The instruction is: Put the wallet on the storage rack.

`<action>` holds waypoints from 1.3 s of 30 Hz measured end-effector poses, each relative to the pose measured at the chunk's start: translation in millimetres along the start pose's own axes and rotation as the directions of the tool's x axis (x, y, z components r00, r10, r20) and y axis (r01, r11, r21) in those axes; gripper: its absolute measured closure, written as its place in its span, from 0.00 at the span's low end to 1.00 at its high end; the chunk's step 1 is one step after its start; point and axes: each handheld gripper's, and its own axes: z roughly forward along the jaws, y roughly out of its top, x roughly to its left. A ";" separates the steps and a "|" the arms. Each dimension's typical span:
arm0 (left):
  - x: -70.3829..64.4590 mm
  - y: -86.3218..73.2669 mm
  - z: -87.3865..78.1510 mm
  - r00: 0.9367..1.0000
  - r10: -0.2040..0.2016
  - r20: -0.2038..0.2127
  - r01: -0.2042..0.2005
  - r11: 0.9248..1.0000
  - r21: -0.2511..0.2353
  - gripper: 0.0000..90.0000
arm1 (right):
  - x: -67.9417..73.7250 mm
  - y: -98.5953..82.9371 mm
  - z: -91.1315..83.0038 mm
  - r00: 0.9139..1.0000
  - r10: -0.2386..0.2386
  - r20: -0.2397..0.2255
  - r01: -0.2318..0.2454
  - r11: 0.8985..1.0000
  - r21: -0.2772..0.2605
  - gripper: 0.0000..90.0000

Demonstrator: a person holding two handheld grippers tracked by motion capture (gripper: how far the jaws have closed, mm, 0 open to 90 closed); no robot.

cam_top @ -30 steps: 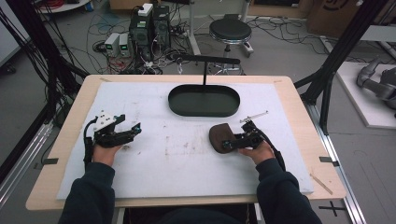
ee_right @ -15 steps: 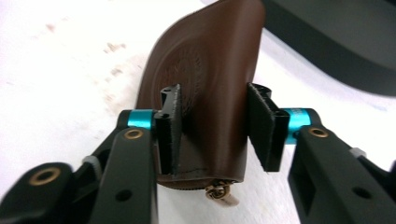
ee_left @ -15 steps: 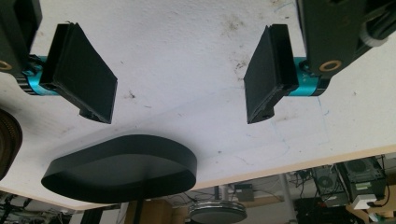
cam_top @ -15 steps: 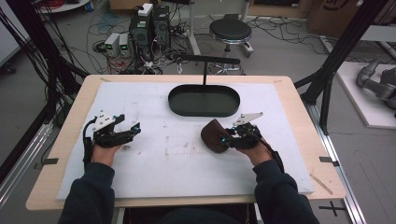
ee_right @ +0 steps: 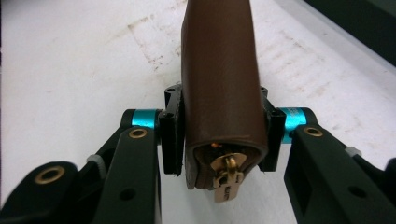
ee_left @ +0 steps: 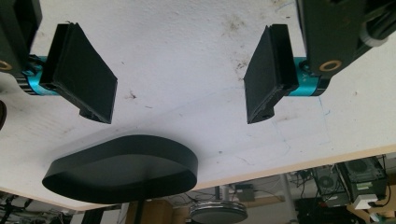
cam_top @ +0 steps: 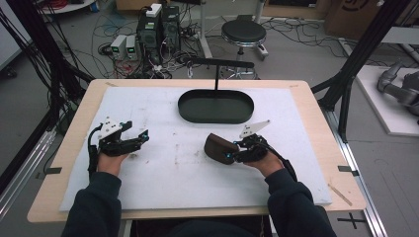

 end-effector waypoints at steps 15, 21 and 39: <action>0.1 -0.3 0.4 1.000 0.012 0.006 -0.012 1.000 -0.002 0.28 | -27.6 8.3 -14.9 0.988 0.125 0.091 -0.113 0.985 -0.132 0.74; 1.6 -0.9 1.0 1.000 0.006 0.006 -0.006 1.000 -0.004 0.28 | -56.4 28.8 -24.3 0.978 0.161 0.134 -0.138 0.977 -0.164 0.74; 1.0 -1.4 2.4 1.000 0.006 0.016 -0.006 1.000 0.000 0.28 | -126.8 77.0 37.3 0.932 0.320 0.172 -0.302 0.945 -0.126 0.73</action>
